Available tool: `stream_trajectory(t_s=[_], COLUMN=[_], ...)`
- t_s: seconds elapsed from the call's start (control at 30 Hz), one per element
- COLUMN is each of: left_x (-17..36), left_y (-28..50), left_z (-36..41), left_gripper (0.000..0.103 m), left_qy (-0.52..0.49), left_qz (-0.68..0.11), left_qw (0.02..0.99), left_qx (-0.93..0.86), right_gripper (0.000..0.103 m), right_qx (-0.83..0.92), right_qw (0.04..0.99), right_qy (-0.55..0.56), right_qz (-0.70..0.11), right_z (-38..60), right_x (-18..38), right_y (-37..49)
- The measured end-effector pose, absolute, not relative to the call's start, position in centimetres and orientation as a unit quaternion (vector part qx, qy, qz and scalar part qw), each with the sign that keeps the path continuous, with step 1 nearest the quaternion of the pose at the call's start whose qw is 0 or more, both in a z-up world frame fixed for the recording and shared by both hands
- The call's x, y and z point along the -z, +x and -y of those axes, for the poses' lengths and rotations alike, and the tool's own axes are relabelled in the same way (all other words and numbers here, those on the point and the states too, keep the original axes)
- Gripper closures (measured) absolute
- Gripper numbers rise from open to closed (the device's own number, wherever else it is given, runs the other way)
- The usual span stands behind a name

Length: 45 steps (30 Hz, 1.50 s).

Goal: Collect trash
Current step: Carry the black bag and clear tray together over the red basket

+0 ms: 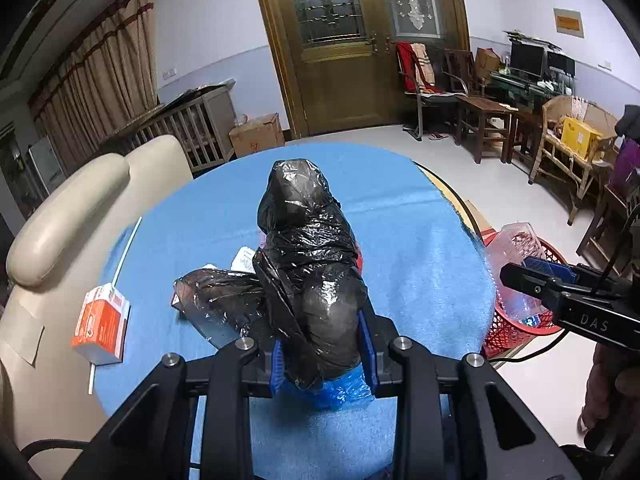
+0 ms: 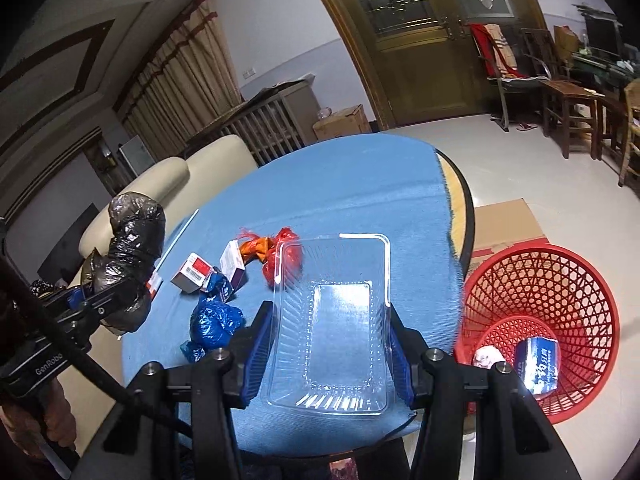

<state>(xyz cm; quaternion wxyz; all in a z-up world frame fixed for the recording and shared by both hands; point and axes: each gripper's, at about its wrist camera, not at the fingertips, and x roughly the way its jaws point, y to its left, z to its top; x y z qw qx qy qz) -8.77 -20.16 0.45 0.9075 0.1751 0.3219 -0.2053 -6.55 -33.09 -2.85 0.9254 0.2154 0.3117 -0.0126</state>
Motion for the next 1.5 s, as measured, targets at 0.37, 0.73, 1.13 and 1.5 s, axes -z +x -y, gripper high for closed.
stream_trajectory(t_s=[0.37,0.73,1.13,1.5], left_x=[-0.2,-0.4,-0.5,-0.4], left_y=[-9.0,-9.4,-8.6,-8.1], left_z=[21.5,22.3,22.2,22.4], left_gripper=[0.071,0.071,0.071,0.071], left_qy=[0.199,0.22,0.234,0.245], left_qz=[-0.322,-0.321,-0.322,-0.321], left_qw=[0.9,0.892,0.883,0.875], left_qx=[0.216,0.232,0.248,0.266], right_gripper=[0.049,0.049,0.049,0.049], right_qx=[0.027,0.044,0.058,0.076], right_qw=[0.925,0.921,0.918,0.915], right_qy=[0.226,0.241,0.252,0.263], right_qz=[-0.305,-0.302,-0.3,-0.297], right_z=[34.4,35.9,37.5,39.2], right_x=[2.8,3.1,3.6,3.8], right_y=[-7.7,-9.0,-9.8,-10.7])
